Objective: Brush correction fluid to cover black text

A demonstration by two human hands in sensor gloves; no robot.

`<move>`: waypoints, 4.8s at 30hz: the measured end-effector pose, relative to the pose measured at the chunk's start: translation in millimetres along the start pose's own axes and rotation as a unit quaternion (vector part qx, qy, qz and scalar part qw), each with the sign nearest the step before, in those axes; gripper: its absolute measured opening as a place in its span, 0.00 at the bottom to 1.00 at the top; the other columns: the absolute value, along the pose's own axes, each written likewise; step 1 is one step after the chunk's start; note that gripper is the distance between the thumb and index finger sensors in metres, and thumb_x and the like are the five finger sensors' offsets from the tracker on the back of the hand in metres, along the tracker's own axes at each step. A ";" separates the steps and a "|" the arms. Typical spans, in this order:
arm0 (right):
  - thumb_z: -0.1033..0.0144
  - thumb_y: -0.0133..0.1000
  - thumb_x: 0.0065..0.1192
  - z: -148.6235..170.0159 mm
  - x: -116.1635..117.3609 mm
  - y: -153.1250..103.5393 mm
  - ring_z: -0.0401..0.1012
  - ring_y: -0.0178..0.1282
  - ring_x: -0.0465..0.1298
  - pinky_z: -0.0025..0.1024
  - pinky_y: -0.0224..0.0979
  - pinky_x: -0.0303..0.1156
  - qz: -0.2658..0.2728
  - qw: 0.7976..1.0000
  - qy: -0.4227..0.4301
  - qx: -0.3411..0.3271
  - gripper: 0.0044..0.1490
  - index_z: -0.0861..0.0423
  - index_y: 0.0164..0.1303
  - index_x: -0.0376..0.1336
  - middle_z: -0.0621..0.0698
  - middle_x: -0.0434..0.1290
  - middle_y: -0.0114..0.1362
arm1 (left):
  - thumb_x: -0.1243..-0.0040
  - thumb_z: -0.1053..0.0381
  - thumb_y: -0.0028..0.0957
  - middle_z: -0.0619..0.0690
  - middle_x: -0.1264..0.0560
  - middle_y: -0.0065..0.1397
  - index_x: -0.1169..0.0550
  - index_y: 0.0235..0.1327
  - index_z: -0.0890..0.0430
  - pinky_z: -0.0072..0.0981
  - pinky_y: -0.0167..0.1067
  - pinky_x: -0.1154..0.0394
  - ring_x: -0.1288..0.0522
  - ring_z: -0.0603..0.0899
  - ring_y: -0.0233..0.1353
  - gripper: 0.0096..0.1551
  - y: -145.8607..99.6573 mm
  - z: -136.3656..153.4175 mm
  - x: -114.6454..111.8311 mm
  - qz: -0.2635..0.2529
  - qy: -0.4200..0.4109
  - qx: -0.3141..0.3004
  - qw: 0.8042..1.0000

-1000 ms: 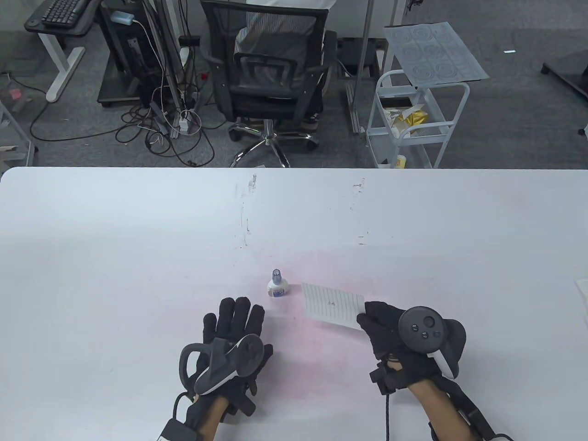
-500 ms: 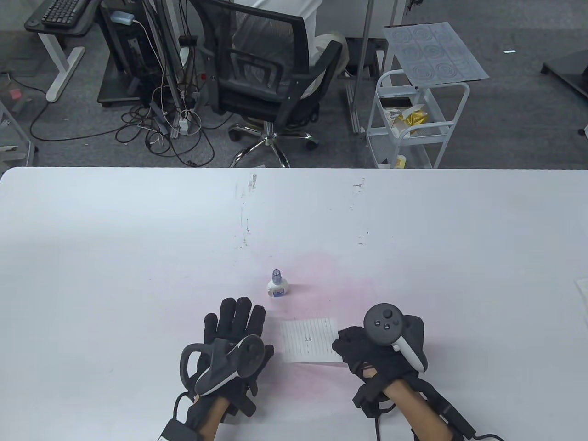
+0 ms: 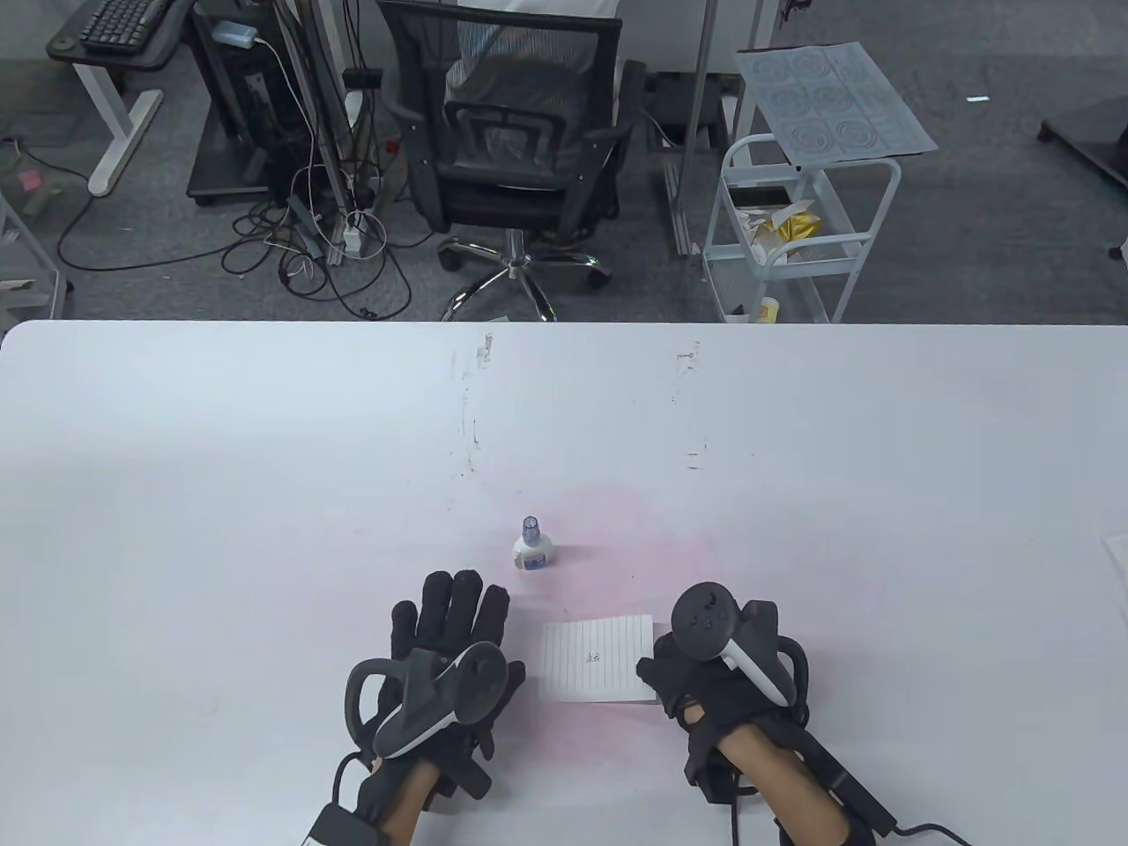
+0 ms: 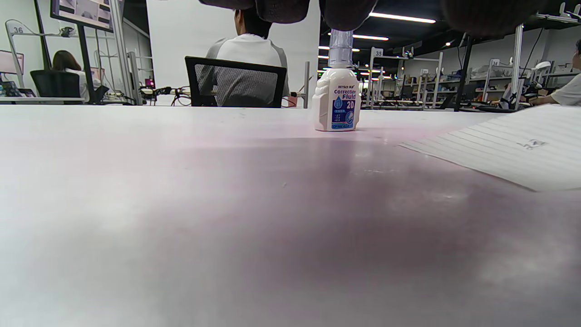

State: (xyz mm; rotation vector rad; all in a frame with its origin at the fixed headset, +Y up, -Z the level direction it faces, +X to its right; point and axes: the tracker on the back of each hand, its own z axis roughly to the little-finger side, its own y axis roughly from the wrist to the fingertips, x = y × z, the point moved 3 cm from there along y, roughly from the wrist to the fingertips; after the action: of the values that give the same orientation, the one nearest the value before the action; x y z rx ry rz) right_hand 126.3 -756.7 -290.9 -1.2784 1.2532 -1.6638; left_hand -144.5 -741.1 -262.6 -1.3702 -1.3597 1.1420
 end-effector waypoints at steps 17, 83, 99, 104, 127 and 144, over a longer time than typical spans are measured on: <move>0.34 0.46 0.56 19.3 -35.4 -13.6 0.57 0.81 0.56 0.63 0.74 0.56 0.254 0.950 -0.172 -0.059 0.48 0.44 0.75 0.51 0.50 0.51 0.80 | 0.52 0.27 0.44 0.50 0.51 0.86 0.45 0.78 0.41 0.65 0.77 0.48 0.51 0.64 0.86 0.47 1.0 0.0 -1.8 0.006 0.003 0.002 1.000; 0.32 0.46 0.53 26.3 -39.0 -10.3 0.54 0.84 0.46 0.63 0.76 0.50 0.228 0.963 -0.122 -0.077 0.49 0.43 0.75 0.48 0.49 0.45 0.81 | 0.25 0.41 0.37 0.51 0.16 0.59 0.21 0.57 0.49 0.53 0.63 0.23 0.14 0.56 0.56 0.34 106.6 10.2 0.3 -0.058 -0.195 0.088 0.975; 0.32 0.46 0.53 24.0 -37.0 -11.2 0.55 0.84 0.46 0.63 0.76 0.50 0.227 0.962 -0.131 -0.078 0.49 0.42 0.75 0.48 0.49 0.45 0.81 | 0.24 0.39 0.36 0.52 0.16 0.58 0.20 0.56 0.50 0.52 0.62 0.23 0.15 0.56 0.55 0.34 28.0 28.9 62.6 -0.130 -0.215 0.031 0.967; 0.32 0.46 0.53 21.0 -31.0 -8.6 0.55 0.84 0.46 0.63 0.76 0.50 0.217 0.963 -0.138 -0.076 0.49 0.43 0.75 0.48 0.49 0.45 0.81 | 0.24 0.39 0.36 0.52 0.16 0.57 0.20 0.56 0.50 0.51 0.61 0.22 0.14 0.55 0.53 0.34 14.2 23.2 57.0 -0.127 -0.230 0.002 0.965; 0.28 0.44 0.53 -16.1 -31.3 -30.8 0.58 0.80 0.58 0.62 0.73 0.58 0.206 0.961 0.013 -0.182 0.51 0.45 0.74 0.52 0.50 0.53 0.79 | 0.23 0.39 0.34 0.53 0.15 0.55 0.19 0.55 0.51 0.49 0.57 0.19 0.12 0.54 0.49 0.34 10.1 -32.4 23.3 -0.064 -0.233 -0.091 0.966; 0.35 0.40 0.68 -48.3 -26.6 -54.9 0.51 0.52 0.82 0.53 0.59 0.74 0.251 0.926 0.124 -0.253 0.36 0.49 0.50 0.69 0.48 0.76 0.55 | 0.22 0.38 0.34 0.52 0.14 0.53 0.18 0.53 0.51 0.49 0.55 0.18 0.12 0.54 0.47 0.34 6.5 -70.0 19.8 -0.056 -0.218 -0.136 0.965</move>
State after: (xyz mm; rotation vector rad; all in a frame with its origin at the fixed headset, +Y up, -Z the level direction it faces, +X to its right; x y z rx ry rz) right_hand 89.6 -702.3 -249.0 -0.9099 2.0610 -1.1875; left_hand -75.0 -719.9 -255.5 -1.2495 -1.9458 1.2629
